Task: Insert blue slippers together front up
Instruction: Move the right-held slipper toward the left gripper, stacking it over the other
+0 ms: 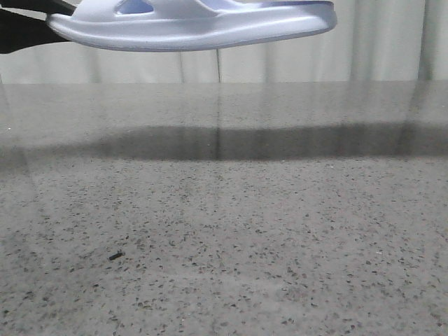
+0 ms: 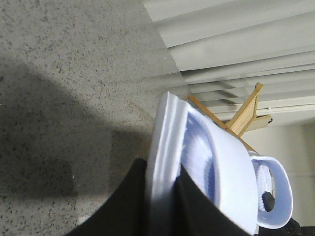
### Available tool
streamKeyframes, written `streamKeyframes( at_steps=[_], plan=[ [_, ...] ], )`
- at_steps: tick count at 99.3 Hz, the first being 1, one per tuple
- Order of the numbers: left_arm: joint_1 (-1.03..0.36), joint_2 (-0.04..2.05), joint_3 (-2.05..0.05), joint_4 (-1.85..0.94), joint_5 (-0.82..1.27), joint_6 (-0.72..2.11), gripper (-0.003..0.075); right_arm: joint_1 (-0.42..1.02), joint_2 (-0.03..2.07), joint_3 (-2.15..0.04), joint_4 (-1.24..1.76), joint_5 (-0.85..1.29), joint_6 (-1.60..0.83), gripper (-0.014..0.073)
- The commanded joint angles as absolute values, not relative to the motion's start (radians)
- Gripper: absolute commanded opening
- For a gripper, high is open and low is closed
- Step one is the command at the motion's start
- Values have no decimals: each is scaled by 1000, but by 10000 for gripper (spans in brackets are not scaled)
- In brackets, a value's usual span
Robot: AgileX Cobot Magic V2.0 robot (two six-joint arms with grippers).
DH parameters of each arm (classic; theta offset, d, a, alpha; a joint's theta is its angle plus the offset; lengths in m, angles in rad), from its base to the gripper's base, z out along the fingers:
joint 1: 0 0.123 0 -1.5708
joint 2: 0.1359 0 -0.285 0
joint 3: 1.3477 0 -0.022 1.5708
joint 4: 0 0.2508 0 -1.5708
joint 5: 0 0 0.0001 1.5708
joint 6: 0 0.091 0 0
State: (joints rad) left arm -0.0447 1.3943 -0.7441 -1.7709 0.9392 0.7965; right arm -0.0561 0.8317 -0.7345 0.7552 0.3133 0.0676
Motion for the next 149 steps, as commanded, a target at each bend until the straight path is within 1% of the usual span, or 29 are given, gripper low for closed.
streamKeyframes(
  at_steps=[1,30,57,72,98,149],
  plan=[
    [-55,1361,-768,-1860,984,787,16,-21,851,-771,780,199,58,-107],
    [-55,1361,-768,-1860,964,787,16,142,968,-771,782,55,56,-107],
    [-55,1361,-771,-1860,938,787,16,239,1040,-771,788,-80,56,-107],
    [-55,1361,-780,-1860,952,785,16,282,1081,-771,813,-100,56,-107],
    [-55,1361,-800,-1860,1023,778,16,298,1103,-771,819,-100,56,-107],
    [-55,1361,-800,-1860,1048,778,16,298,1177,-769,815,-104,56,-107]
  ],
)
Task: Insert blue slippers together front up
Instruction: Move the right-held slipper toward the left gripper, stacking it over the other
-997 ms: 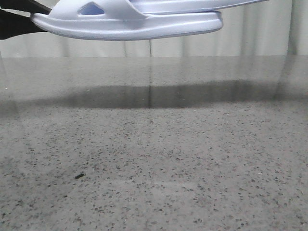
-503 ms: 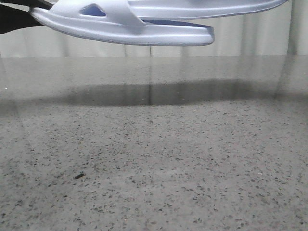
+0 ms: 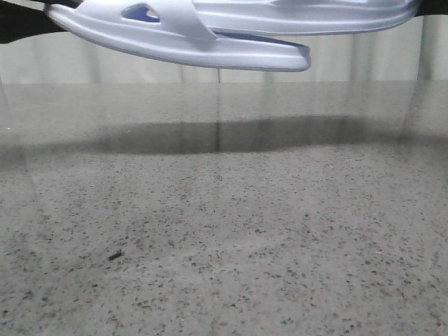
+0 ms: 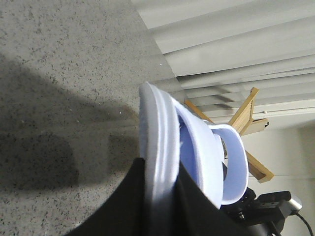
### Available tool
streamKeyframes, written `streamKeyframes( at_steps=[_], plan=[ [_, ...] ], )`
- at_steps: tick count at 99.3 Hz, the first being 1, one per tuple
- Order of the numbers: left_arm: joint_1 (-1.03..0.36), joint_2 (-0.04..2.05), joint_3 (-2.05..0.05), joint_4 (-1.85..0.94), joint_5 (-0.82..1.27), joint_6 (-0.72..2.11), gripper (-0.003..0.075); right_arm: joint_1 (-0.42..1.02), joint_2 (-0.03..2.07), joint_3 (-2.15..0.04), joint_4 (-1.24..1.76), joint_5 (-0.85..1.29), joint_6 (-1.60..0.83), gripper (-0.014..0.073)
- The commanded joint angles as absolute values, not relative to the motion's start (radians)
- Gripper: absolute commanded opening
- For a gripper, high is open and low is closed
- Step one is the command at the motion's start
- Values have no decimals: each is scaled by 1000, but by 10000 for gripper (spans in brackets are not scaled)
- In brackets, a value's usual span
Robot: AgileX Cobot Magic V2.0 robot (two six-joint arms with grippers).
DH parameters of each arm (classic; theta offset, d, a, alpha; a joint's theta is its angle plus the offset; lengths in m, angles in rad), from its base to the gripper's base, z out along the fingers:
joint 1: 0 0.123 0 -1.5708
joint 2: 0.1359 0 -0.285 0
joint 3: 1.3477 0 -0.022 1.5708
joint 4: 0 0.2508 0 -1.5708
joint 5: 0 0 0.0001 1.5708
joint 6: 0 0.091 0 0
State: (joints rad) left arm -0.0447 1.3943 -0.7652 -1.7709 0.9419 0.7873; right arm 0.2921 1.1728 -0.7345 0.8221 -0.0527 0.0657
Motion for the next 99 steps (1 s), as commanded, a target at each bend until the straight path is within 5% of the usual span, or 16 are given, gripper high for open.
streamKeyframes(
  at_steps=[1,99],
  plan=[
    [-55,1361,-800,-1860,1048,778,16,298,1177,-769,815,-102,56,-107],
    [-55,1361,-800,-1860,1110,778,16,380,1235,-769,815,-112,56,-107]
  ],
)
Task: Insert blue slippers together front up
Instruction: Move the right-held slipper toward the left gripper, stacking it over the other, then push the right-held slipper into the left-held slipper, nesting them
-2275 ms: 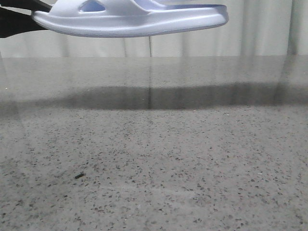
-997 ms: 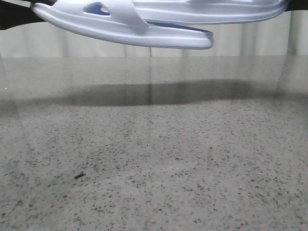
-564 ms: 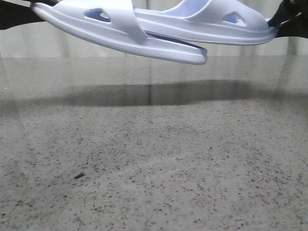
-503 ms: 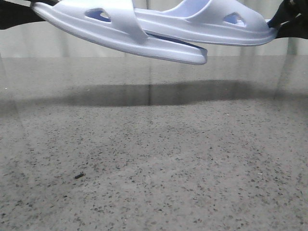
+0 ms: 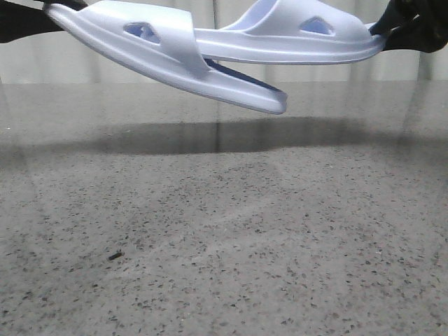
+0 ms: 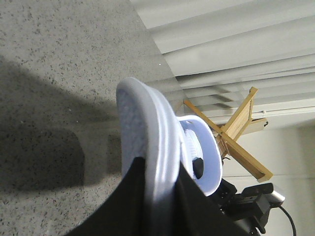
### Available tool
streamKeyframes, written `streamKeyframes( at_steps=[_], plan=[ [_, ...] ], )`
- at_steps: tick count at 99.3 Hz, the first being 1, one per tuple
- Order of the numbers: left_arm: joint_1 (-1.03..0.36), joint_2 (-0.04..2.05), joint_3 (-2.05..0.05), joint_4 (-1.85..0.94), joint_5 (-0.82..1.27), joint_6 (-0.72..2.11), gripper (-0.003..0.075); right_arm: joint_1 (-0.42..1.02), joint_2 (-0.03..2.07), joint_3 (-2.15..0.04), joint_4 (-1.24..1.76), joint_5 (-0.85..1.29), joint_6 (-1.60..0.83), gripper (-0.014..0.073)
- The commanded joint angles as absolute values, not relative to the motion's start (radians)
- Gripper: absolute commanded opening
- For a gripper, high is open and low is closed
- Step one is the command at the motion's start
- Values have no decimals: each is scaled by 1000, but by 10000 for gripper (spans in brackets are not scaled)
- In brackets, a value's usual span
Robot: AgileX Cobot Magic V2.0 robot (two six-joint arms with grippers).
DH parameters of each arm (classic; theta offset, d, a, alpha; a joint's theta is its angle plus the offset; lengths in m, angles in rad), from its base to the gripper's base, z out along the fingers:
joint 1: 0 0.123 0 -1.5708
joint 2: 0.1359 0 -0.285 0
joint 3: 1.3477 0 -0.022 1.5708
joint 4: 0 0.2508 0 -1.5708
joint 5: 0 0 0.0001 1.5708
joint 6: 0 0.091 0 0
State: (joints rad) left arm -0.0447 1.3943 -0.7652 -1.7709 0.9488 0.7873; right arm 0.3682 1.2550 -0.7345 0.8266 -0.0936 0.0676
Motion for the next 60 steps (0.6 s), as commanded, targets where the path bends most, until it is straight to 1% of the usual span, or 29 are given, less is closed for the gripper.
streamKeyframes(
  at_steps=[1,27,60],
  plan=[
    [-55,1361,-800,-1860,1112,778,16,380,1235,-769,815,-112,56,-107],
    [-55,1361,-810,-1860,1166,778,16,378,1235,-765,765,-114,54,-107],
    [-55,1361,-893,-1860,1262,778,16,376,1289,-739,762,-117,54,-107]
  ],
)
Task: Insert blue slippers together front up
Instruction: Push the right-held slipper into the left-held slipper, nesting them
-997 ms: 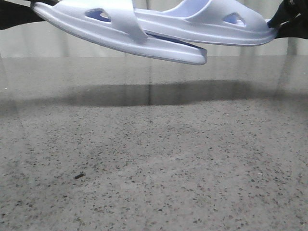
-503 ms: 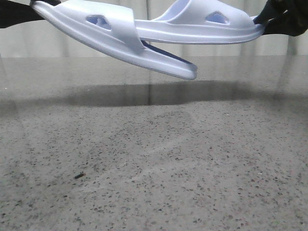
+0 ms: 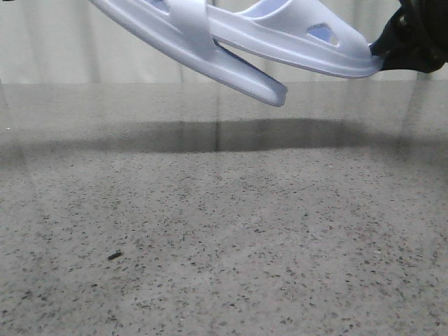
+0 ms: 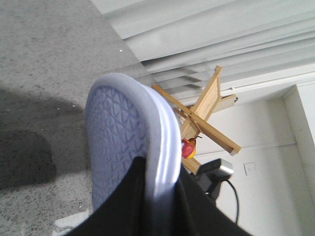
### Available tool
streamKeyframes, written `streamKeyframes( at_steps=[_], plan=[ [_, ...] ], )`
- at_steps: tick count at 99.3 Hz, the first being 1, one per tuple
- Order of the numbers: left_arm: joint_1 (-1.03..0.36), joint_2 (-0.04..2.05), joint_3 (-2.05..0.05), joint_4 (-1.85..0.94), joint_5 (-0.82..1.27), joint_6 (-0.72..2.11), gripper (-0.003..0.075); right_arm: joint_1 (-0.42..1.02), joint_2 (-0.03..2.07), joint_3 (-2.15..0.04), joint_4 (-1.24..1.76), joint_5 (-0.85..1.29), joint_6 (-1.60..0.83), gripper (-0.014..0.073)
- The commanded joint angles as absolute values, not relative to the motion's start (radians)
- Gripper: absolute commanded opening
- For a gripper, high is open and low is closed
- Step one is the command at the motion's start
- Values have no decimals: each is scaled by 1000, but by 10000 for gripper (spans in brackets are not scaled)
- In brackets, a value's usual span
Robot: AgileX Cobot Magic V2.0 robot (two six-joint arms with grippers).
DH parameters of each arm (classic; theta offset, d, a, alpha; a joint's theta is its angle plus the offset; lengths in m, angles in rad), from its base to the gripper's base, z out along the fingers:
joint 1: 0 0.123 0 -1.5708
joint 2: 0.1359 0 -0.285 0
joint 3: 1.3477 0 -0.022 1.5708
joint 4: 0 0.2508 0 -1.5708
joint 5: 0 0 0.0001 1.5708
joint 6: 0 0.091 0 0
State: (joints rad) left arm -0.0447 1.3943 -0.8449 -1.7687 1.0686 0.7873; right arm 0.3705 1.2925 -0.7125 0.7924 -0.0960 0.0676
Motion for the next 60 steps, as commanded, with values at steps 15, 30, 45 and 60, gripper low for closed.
streamKeyframes(
  at_steps=[15,30,45,60],
  plan=[
    [-55,1361,-895,-1860,1266,763,16,376,1296,-739,762,-154,54,-107],
    [-55,1361,-895,-1860,1266,760,16,376,1296,-739,762,-170,54,-107],
    [-61,1361,-895,-1860,1266,760,16,376,1296,-739,762,-165,54,-107],
    [-113,1363,-897,-1860,1253,760,16,387,1296,-739,762,-135,54,-107]
  ],
)
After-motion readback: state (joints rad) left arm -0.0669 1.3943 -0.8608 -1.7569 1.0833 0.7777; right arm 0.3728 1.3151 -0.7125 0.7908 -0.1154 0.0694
